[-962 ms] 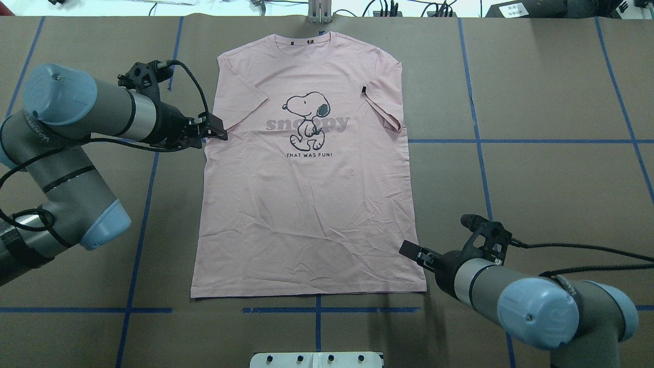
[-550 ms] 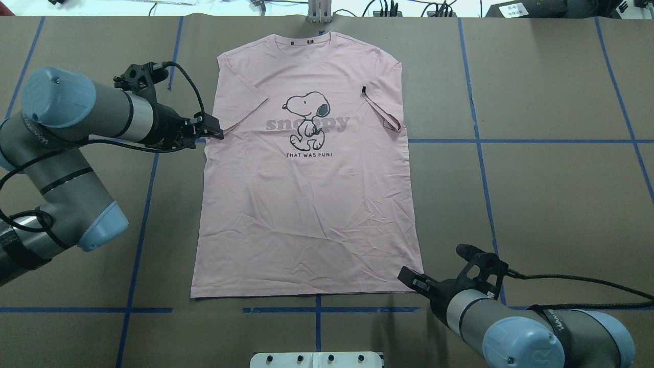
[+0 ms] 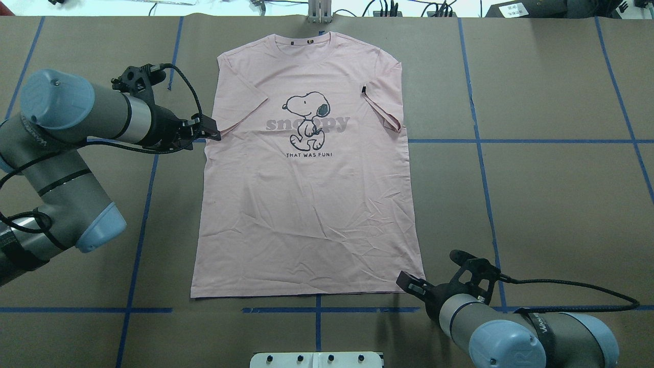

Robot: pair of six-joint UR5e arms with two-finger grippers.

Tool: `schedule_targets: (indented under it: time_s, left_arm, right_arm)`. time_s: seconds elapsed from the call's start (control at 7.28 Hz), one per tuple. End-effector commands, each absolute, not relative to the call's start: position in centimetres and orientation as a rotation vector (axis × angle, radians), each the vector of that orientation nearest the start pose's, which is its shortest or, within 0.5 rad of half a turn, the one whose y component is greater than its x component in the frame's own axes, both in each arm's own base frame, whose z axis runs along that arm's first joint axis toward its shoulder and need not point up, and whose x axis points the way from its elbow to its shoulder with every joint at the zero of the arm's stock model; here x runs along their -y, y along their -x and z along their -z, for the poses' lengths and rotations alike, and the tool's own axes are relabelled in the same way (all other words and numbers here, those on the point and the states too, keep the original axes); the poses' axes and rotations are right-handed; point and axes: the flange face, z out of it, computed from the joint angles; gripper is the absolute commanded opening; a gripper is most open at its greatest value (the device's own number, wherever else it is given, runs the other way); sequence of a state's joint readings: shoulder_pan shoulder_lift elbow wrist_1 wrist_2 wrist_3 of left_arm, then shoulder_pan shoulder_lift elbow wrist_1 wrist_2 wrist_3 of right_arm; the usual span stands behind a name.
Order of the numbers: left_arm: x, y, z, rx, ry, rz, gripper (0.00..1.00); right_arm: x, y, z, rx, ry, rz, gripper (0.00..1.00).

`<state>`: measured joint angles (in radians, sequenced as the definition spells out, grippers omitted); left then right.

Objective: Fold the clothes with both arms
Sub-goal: 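Lower the right gripper to the near hem corner while the left gripper holds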

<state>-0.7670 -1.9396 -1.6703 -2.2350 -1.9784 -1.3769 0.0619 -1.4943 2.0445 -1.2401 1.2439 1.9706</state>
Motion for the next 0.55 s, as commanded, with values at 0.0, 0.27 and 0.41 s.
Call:
schedule_targets:
  time_s: [0.0, 0.27, 0.41]
  left_arm:
    - [50.33, -38.69, -33.0, -1.161, -0.189, 0.286, 0.77]
    - [50.33, -38.66, -33.1, -1.159, -0.189, 0.288, 0.77]
    - [50.35, -38.68, -33.01, -1.16, -0.19, 0.288, 0.77]
  right_arm:
    - [19.67, 49.65, -36.09, 0.926, -0.155, -0.573, 0.73]
    - [19.83, 49.67, -36.38, 0.919, -0.158, -0.573, 0.57]
    - [19.81, 49.64, -36.49, 0.916, -0.158, -0.573, 0.57]
